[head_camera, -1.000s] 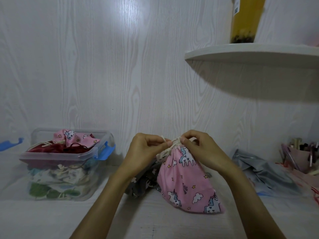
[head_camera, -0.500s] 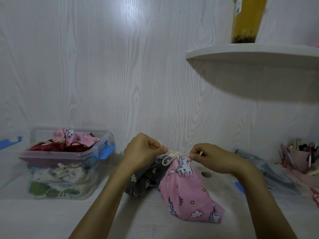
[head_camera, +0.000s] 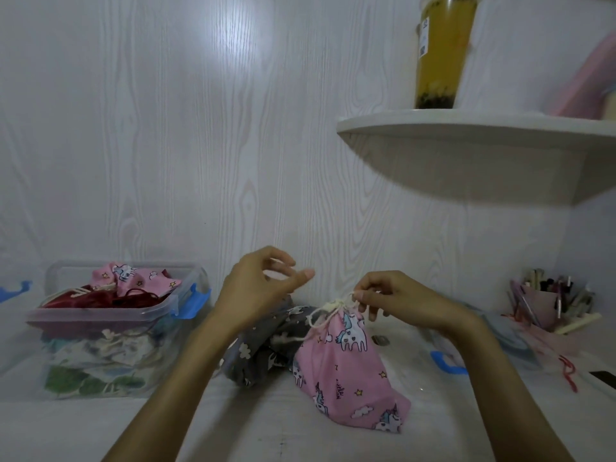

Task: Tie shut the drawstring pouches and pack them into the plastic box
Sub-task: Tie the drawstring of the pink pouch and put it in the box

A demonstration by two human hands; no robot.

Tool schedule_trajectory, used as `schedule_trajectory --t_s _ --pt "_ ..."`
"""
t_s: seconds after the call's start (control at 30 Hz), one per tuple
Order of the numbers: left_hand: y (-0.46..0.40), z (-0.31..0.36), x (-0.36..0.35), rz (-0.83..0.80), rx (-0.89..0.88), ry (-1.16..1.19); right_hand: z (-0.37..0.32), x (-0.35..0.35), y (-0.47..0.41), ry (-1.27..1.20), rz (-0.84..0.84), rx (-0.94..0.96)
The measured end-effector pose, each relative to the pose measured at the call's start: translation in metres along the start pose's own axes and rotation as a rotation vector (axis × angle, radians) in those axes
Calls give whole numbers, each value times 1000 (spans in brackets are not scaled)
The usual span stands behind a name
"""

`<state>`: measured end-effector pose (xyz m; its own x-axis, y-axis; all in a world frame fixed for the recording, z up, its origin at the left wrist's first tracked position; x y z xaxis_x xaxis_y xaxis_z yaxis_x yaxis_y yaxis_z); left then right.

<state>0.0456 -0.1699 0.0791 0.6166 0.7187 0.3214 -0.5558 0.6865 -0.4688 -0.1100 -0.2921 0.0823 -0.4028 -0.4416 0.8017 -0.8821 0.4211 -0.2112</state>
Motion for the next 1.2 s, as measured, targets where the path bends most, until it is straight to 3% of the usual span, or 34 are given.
schedule_trajectory --t_s 0.1,0.17,0.27,0.37,0.43,0.6,0.8,0.93,1.1,1.2 --pt "15 9 -31 -389 -28 -280 -14 2 4 -80 16 35" --pt "19 6 -43 -444 -67 -323 -20 2 5 -138 45 52" --pt "12 12 -29 -238 -77 -127 -11 3 12 -228 25 -5" --pt "10 29 -17 -239 10 122 8 -23 22 -133 -257 -138" --pt "8 46 -9 -245 10 154 18 -48 24 -71 -391 -160" --pt "1 71 35 -72 42 199 33 -52 20 -143 -263 -320" --pt "3 51 130 272 197 430 -35 -34 -13 -537 -202 -270" --pt "7 47 188 492 93 471 -97 -45 -55 -730 -101 -228" --pt "18 50 241 744 -157 228 -154 -77 -109 -1104 147 -101" --pt "42 40 238 843 -239 -90 -172 -110 -124 -977 238 -68"
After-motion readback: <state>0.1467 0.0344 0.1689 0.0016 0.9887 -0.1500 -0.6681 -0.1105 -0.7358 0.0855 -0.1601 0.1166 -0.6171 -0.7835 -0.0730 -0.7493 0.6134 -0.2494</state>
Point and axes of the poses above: each hand's wrist, its own y-axis away from the middle knuckle, its own x-axis out of the back of the hand, z = x × y, the point moved 7 cm from there along -y, towards the middle knuckle, and after that the axes turned 6 degrees about y, right-handed, at the moved point
